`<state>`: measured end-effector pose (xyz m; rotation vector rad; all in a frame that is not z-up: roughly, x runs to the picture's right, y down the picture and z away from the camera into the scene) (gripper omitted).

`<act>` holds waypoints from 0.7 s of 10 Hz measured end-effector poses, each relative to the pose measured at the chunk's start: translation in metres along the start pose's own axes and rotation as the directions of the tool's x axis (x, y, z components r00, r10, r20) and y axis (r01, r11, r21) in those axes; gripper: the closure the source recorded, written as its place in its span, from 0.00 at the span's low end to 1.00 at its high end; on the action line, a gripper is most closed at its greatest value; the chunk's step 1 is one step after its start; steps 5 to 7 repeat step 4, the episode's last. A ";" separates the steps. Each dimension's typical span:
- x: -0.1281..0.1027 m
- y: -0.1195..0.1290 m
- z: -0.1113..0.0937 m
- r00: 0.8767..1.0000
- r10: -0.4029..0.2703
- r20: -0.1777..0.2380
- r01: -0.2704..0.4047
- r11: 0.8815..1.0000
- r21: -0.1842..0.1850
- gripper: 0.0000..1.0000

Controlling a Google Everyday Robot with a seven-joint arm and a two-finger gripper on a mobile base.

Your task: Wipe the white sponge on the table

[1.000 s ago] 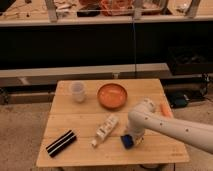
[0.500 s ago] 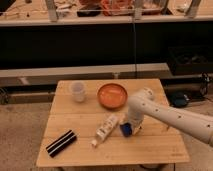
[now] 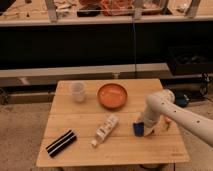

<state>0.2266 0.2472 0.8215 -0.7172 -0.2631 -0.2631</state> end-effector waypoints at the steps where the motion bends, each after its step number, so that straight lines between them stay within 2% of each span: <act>1: -0.001 0.013 -0.002 1.000 0.012 -0.010 -0.012 1.000 -0.001 0.96; 2: -0.009 0.028 -0.002 1.000 0.008 -0.029 -0.008 1.000 -0.006 0.96; 4: -0.022 0.044 -0.002 1.000 -0.013 -0.021 0.014 1.000 0.007 0.96; 7: -0.022 0.044 -0.002 1.000 -0.013 -0.021 0.014 1.000 0.007 0.96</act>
